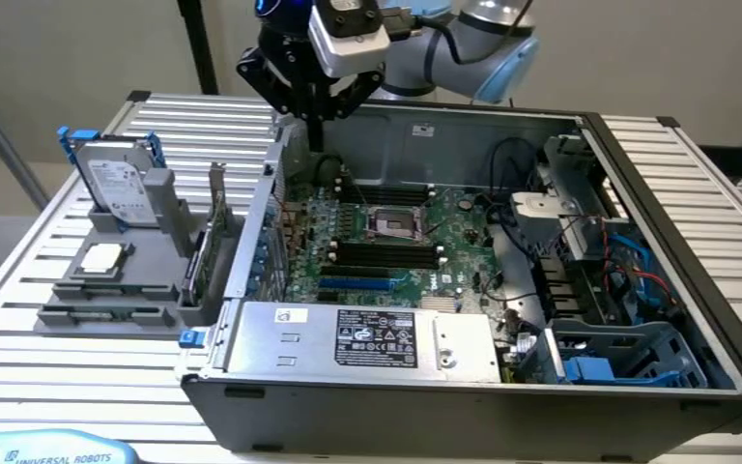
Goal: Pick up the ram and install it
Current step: 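Reach for the ram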
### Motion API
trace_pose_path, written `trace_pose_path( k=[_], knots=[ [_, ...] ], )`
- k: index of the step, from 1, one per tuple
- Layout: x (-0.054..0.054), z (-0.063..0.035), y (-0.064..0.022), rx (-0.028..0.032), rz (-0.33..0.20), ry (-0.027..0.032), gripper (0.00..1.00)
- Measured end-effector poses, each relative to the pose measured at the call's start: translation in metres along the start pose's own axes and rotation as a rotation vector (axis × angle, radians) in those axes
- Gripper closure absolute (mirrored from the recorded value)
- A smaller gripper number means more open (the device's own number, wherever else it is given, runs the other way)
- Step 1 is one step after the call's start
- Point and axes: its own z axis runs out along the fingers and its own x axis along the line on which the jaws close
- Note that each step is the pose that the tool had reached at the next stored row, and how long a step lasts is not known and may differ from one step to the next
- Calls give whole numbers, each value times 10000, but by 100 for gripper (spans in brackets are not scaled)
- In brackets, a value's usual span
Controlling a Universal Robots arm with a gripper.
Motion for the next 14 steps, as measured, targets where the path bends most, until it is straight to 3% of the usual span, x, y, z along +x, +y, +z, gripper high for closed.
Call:
trace_pose_path(
  k=[14],
  knots=[
    [619, 9, -151, 68, -1, -4, 89]
  ],
)
